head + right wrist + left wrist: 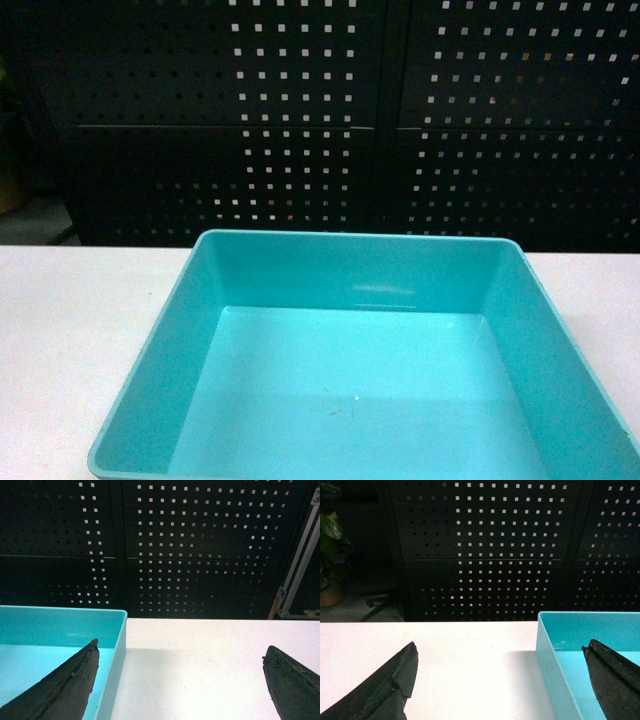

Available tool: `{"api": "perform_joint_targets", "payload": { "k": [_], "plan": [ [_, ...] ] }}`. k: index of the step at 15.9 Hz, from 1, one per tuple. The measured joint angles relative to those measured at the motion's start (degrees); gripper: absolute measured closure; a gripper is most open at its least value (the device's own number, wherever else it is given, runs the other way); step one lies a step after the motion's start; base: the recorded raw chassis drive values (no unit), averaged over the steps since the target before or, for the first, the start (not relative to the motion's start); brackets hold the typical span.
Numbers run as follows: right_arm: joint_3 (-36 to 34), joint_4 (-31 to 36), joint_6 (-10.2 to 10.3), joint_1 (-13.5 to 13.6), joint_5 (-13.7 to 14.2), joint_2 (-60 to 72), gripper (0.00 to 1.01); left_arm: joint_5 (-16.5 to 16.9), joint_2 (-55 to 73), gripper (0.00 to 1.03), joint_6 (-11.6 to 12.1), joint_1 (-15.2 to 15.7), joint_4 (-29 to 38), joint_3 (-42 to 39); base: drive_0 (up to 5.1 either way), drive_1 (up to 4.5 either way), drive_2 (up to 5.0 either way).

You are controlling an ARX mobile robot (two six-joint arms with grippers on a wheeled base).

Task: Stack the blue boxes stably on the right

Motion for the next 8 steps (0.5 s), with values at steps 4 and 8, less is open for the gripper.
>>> {"api": "perform_joint_targets", "payload": {
  "k": [4, 8],
  "plan": [
    [0.0, 0.0, 0.0, 0.0, 0.0, 0.0, 0.03, 0.0, 0.0, 0.05, 0.0, 0.0, 0.0, 0.0, 0.0, 0.00, 0.0],
    [0.0, 0.0, 0.0, 0.0, 0.0, 0.0, 0.03, 0.0, 0.0, 0.05, 0.0, 0.0, 0.0, 0.0, 0.0, 0.00, 0.0]
  ]
}}
